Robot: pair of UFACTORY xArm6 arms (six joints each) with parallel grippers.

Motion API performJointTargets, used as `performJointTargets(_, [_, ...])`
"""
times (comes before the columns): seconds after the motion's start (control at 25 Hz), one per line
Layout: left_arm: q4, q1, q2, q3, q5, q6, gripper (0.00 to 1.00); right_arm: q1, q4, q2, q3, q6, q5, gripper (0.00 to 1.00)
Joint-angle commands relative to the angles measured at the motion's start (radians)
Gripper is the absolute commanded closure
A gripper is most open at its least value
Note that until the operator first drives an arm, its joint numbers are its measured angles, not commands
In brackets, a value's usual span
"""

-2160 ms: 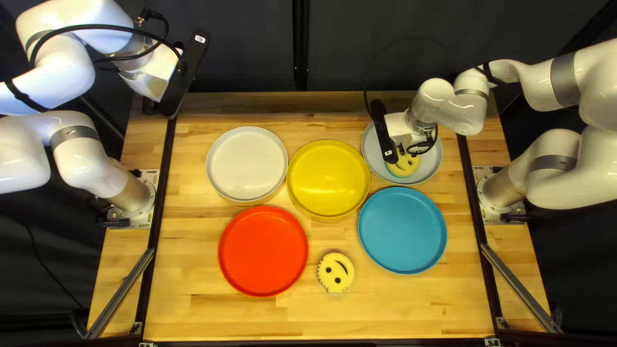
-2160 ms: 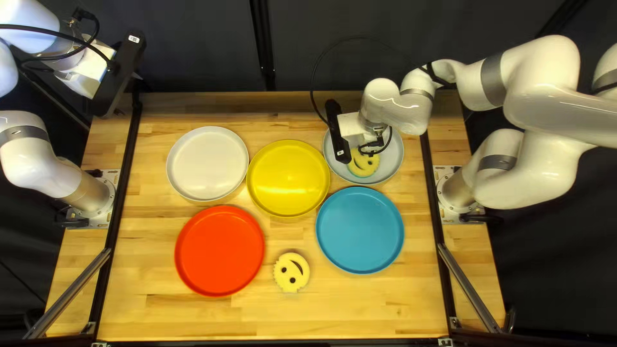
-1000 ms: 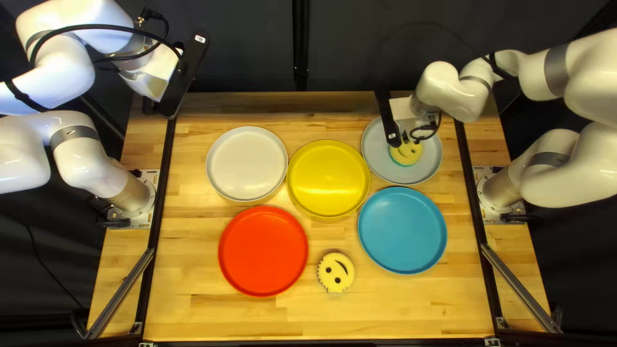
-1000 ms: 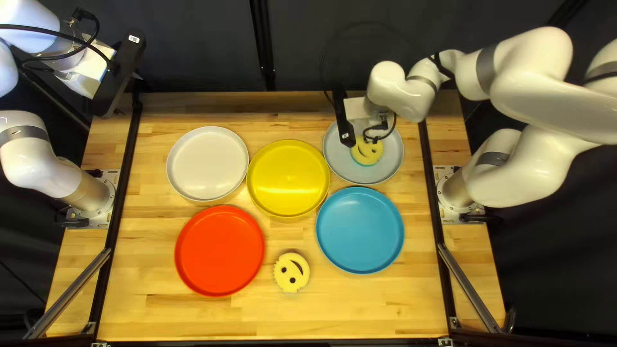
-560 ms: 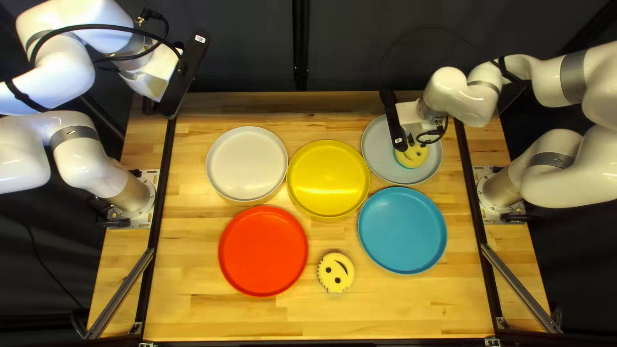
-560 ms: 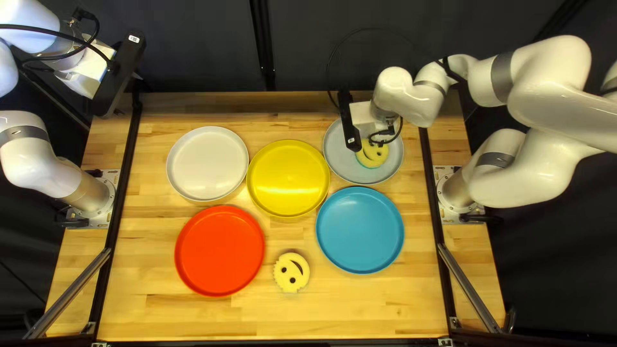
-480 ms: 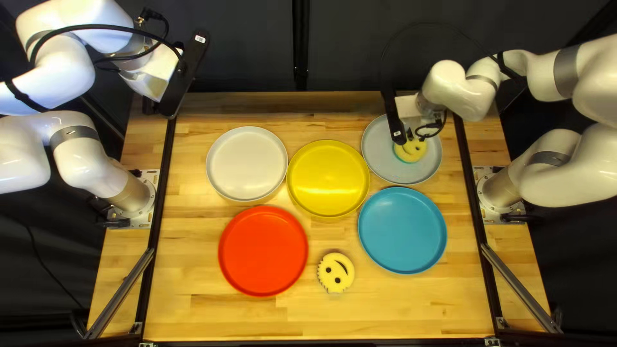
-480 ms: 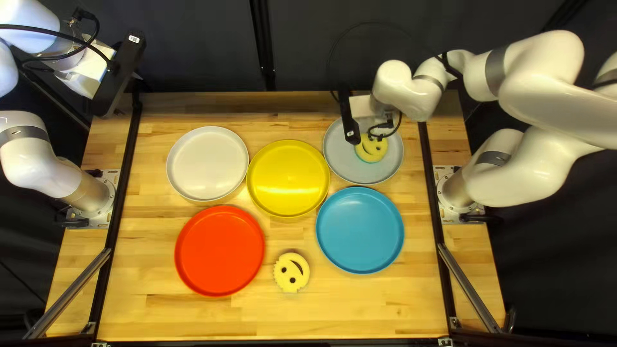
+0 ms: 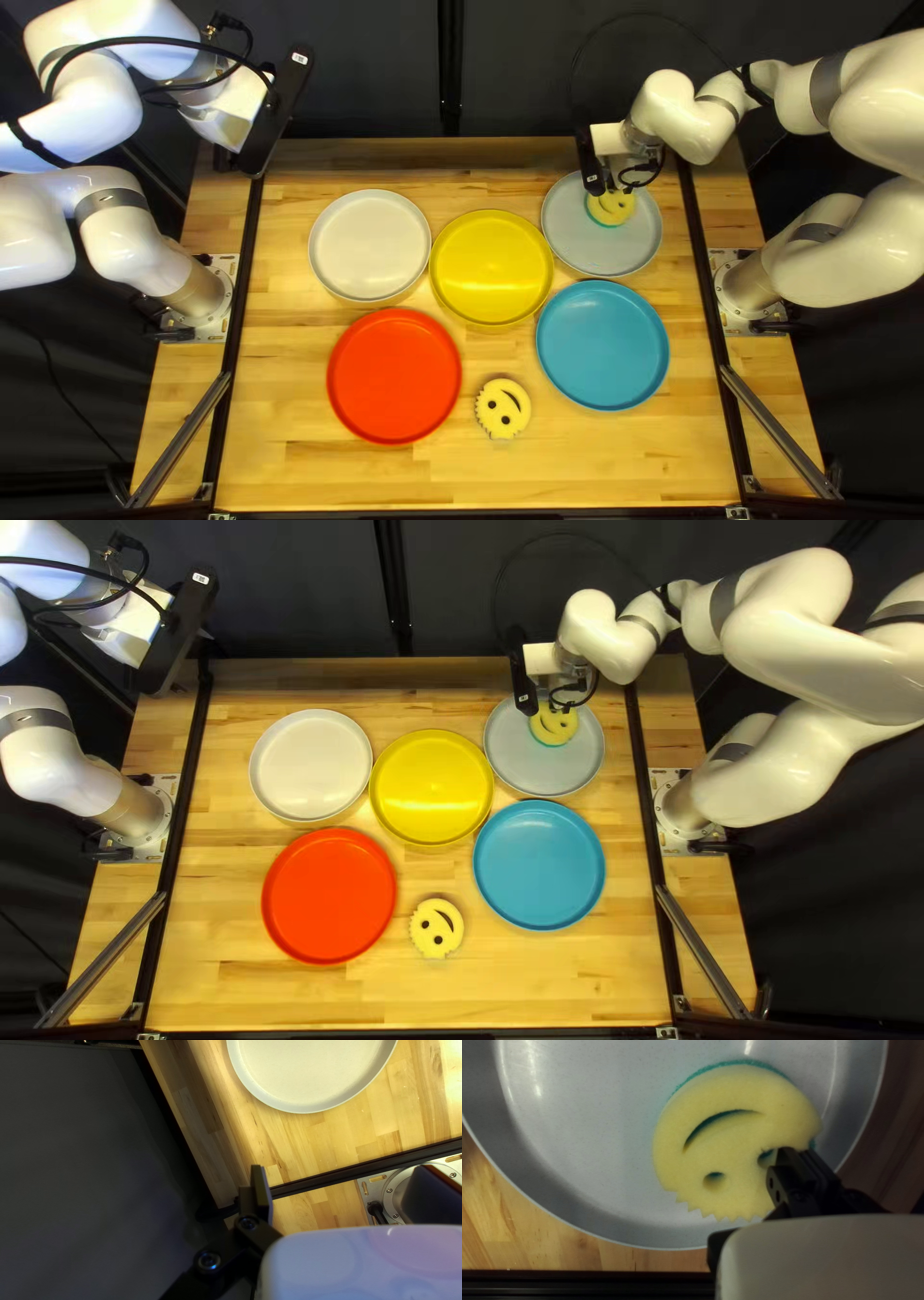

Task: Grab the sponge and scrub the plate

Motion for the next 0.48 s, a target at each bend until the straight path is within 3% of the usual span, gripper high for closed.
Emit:
performJointTargets(0.04, [0.000, 0.000, 0.000, 0.000, 0.000, 0.000, 0.00, 0.059, -0.012, -0.146, 0.095, 0.059, 0.053, 1.00])
performJointTargets(0.24, [0.000, 0.000, 0.000, 0.000, 0.000, 0.000, 0.00, 0.072, -0.027, -0.202, 0.124, 0.082, 0.080, 1.00])
performJointTargets(0.48, [0.000, 0.000, 0.000, 0.000, 0.000, 0.000, 0.00, -0.023, -0.011, 0.017, 0.002, -0.019, -0.022, 1.00])
